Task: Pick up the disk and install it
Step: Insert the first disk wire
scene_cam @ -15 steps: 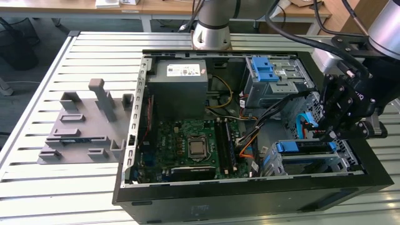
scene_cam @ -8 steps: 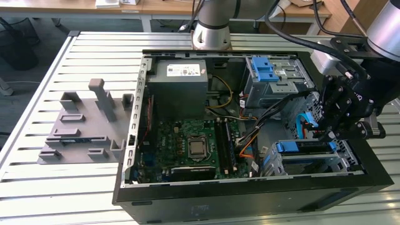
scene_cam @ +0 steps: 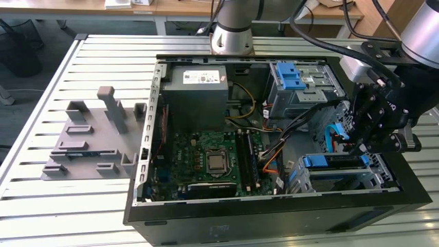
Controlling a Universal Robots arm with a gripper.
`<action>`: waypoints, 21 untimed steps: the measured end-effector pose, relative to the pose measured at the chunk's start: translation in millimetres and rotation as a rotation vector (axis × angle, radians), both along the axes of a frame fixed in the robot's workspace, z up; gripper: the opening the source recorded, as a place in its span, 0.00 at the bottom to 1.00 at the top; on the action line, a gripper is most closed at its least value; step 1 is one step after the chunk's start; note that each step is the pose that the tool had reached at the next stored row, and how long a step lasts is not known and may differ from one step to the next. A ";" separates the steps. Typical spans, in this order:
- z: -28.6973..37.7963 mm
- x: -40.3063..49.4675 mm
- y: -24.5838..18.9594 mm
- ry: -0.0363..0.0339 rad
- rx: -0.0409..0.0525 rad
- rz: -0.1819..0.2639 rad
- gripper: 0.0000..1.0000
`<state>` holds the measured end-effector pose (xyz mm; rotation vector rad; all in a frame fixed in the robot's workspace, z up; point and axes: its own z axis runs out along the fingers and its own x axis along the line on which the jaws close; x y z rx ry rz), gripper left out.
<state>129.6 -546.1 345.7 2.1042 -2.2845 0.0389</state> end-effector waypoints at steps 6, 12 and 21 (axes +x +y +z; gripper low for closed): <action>-0.4 0.0 0.2 0.0000 0.0001 0.000 0.18; -0.5 0.6 2.2 0.0001 -0.0327 0.000 0.16; -4.1 0.7 2.4 0.0001 -0.0350 0.000 0.16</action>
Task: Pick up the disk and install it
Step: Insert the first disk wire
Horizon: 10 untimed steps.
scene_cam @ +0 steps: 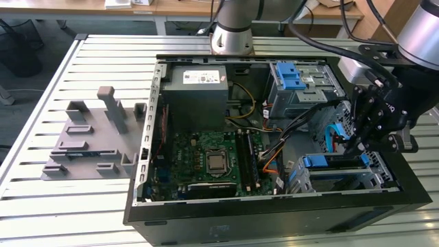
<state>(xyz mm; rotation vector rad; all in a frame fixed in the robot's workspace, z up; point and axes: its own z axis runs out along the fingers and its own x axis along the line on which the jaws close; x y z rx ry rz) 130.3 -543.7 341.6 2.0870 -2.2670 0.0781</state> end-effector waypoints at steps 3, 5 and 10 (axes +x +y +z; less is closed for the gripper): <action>-2.3 0.0 0.0 -0.0001 -0.0003 0.000 0.16; -3.7 0.0 0.0 0.0000 -0.0006 0.000 0.16; -4.3 0.0 0.0 0.0000 -0.0018 0.000 0.16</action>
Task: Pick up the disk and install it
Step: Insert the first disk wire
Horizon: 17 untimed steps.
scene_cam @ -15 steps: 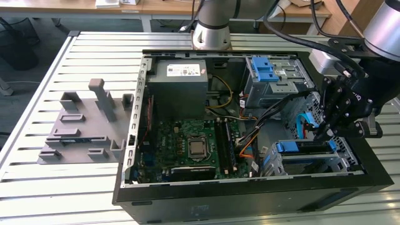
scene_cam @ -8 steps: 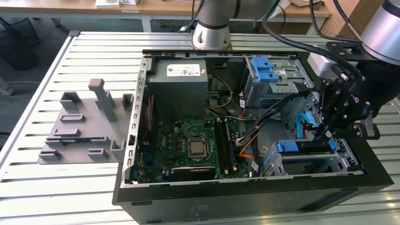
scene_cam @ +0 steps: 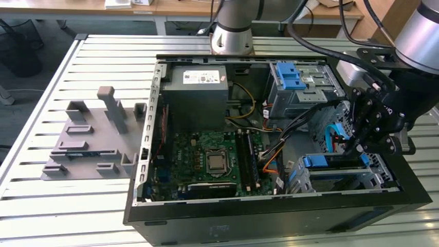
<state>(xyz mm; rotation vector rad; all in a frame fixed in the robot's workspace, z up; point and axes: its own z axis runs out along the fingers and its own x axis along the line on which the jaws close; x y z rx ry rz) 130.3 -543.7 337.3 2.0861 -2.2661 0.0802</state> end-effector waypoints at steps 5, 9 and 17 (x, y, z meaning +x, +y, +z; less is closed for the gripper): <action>-0.2 -1.0 0.0 0.0000 0.0002 0.000 0.16; -0.4 -1.3 0.0 -0.0001 -0.0002 -0.002 0.16; -1.8 -1.2 -0.2 0.0002 0.0000 -0.002 0.16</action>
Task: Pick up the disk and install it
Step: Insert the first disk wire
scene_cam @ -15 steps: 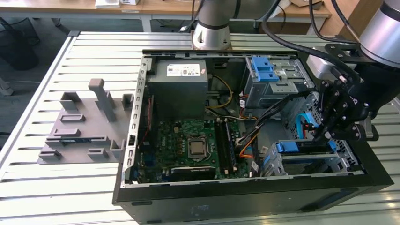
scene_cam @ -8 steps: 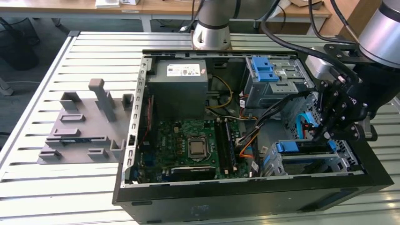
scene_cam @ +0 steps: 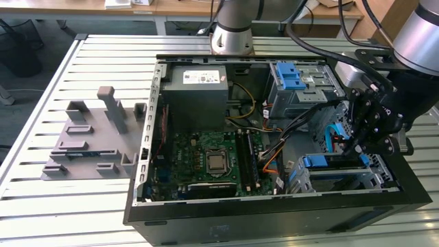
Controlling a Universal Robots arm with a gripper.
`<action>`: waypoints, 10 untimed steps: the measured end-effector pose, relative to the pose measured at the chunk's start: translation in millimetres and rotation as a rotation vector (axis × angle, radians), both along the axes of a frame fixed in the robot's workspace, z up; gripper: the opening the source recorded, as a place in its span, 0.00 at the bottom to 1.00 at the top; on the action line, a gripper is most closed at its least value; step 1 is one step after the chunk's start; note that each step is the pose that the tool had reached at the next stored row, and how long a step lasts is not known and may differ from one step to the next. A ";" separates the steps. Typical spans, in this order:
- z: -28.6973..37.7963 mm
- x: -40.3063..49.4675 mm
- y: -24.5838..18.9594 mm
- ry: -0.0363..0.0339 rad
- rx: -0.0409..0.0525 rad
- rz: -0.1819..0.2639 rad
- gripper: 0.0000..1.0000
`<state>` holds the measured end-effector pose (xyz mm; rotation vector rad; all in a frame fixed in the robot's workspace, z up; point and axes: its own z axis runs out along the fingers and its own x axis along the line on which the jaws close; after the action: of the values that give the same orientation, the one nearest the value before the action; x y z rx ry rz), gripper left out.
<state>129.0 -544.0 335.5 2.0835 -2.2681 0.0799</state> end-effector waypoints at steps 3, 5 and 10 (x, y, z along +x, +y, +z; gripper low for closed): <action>-0.1 0.9 -0.1 0.0005 0.0003 0.000 0.16; -0.1 1.3 -0.1 0.0011 0.0002 0.000 0.16; -0.1 1.5 -0.8 0.0016 0.0001 0.000 0.16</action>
<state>130.6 -544.8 335.4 2.0830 -2.2673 0.0781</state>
